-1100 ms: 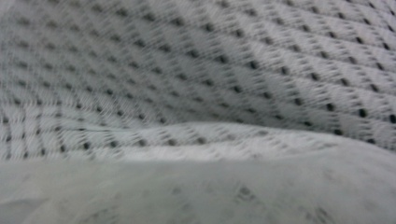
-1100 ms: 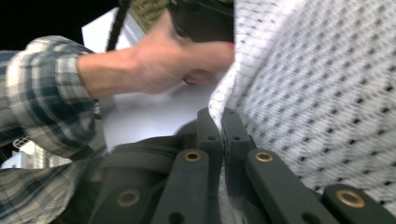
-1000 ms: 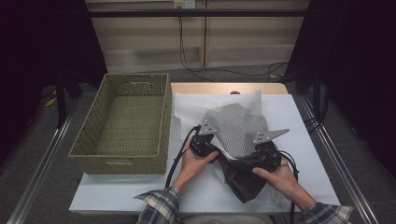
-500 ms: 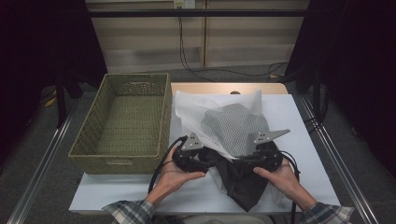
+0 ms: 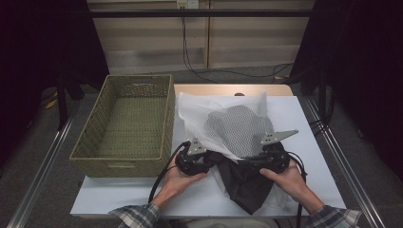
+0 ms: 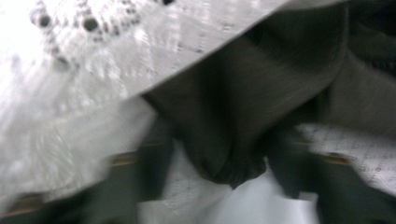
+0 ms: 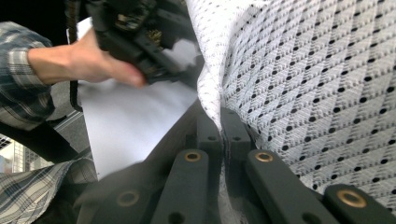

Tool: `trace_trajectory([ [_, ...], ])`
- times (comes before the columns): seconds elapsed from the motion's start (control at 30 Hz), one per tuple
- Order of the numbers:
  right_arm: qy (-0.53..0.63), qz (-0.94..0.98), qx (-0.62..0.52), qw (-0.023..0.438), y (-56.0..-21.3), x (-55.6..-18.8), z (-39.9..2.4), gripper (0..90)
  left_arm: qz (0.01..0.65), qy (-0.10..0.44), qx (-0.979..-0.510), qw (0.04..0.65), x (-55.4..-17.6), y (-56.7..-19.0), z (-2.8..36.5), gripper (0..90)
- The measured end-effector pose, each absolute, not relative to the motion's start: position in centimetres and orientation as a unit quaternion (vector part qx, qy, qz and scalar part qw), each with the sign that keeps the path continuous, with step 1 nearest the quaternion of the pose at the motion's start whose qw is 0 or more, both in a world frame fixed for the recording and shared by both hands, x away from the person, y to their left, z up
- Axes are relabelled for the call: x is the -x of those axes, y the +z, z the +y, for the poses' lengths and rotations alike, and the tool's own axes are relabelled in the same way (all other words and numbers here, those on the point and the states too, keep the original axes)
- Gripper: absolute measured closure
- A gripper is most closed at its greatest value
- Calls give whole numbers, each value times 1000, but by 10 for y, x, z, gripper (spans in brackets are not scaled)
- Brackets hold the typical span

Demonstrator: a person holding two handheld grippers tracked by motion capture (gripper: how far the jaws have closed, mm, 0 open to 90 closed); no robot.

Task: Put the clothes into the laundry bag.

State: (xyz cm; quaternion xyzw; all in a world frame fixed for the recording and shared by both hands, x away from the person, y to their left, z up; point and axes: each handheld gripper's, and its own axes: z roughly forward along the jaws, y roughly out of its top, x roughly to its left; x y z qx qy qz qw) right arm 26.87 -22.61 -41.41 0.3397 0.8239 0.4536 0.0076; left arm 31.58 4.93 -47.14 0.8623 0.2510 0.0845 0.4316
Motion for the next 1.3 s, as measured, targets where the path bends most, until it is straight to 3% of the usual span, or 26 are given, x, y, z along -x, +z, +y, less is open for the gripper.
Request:
trace_trajectory([
  [0.07, 457, 821, -342, 9, -411, -269, -227, 890, 239, 75, -862, 440, -314, -465, 49, 743],
  [0.13, 461, 819, -342, 10, -409, -270, -227, 889, 231, 74, -857, 455, -311, -454, 48, 776],
  [0.4, 476, 810, -344, 8, -402, -271, -225, 889, 192, 33, -844, 500, -305, -436, 31, 772],
  [0.53, 485, 807, -335, 13, -392, -268, -221, 890, 185, 6, -833, 521, -306, -438, 17, 682],
  [0.73, 494, 803, -334, 15, -388, -268, -225, 890, 174, 33, -837, 518, -308, -421, 17, 585],
  [0.87, 494, 802, -335, 19, -386, -268, -227, 890, 183, 46, -846, 499, -316, -429, 14, 592],
  [1.0, 490, 804, -336, 23, -388, -268, -225, 890, 186, 41, -836, 514, -318, -428, 10, 728],
  [1.23, 501, 793, -347, 22, -385, -270, -235, 889, 172, 51, -824, 537, -318, -407, 11, 640],
  [1.3, 500, 794, -346, 26, -384, -270, -235, 889, 179, 44, -821, 540, -320, -409, 7, 684],
])
